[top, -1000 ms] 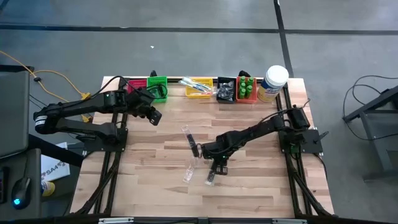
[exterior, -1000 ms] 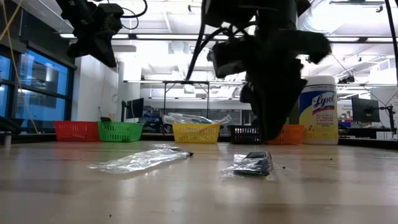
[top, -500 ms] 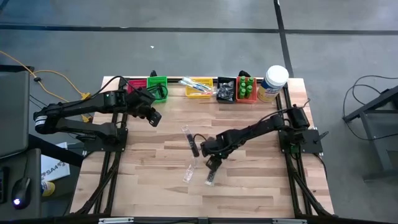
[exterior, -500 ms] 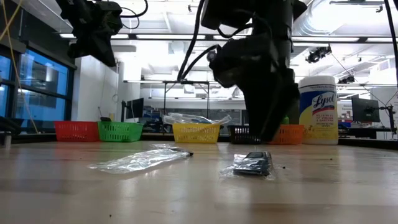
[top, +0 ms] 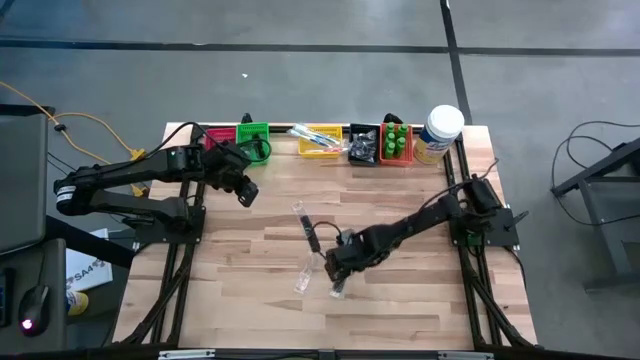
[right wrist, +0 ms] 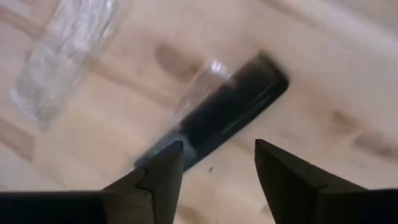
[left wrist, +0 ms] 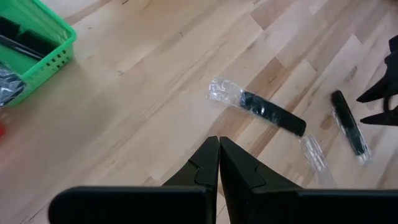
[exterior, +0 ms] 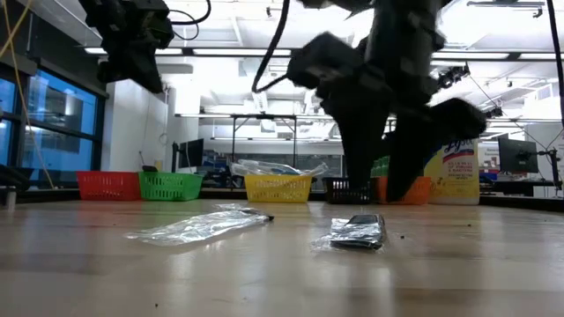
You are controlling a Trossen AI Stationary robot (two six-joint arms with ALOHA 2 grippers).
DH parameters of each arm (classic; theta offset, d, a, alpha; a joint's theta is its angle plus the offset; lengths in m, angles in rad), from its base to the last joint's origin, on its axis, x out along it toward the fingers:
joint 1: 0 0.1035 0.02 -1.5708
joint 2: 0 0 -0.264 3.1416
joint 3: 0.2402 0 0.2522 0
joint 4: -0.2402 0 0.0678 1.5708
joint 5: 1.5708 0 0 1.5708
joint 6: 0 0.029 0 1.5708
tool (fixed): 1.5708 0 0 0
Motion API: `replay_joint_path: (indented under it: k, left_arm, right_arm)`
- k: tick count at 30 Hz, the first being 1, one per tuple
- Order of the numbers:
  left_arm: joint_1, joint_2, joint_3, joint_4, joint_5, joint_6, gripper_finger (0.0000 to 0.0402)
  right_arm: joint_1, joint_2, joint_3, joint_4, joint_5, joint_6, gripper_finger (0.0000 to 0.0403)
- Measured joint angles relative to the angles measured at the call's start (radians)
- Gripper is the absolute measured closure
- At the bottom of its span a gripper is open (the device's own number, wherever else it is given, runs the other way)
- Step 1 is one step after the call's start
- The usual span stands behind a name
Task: Pick & Place Travel size toiletries
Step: Put the black comb into the green bin
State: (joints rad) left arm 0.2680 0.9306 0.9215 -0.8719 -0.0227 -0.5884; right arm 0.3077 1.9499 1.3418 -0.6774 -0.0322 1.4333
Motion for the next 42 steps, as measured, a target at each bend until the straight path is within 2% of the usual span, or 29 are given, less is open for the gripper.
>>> replay_joint_path:
  k: [10,14,20,26,30,36,39,42]
  left_arm:
    - [0.0,0.0,0.0,0.015,0.025,0.036,0.0392]
    - [-0.005,0.009,0.0,0.059,0.105,0.056,0.0392]
    - [-0.101,0.057,0.0,0.171,0.125,0.098,0.0392]
    - [-0.221,0.156,0.0,0.235,0.12,0.116,0.0392]
    - [-0.303,0.24,0.001,0.331,0.116,0.127,0.0392]
    - [-0.423,0.391,0.001,0.607,0.143,0.158,0.0392]
    - [-0.468,0.475,0.001,0.736,0.145,0.158,0.0392]
    - [-0.506,0.551,0.001,0.853,0.147,0.171,0.0392]
  right_arm:
    - [0.077,0.002,0.0,0.079,0.146,0.233,0.0174]
    - [0.093,0.005,0.0,0.078,0.208,0.28,0.0171]
    - [0.092,-0.016,0.0,0.004,0.226,0.295,0.017]
    - [0.086,-0.112,0.0,-0.144,0.279,0.292,0.0172]
    - [0.081,-0.22,0.0,-0.273,0.349,0.287,0.0172]
    - [0.058,-0.349,0.0,-0.414,0.41,0.231,0.0172]
    - [0.046,-0.391,-0.034,-0.397,0.426,0.194,0.0172]
    - [0.05,-0.423,-0.12,-0.296,0.441,0.186,0.0172]
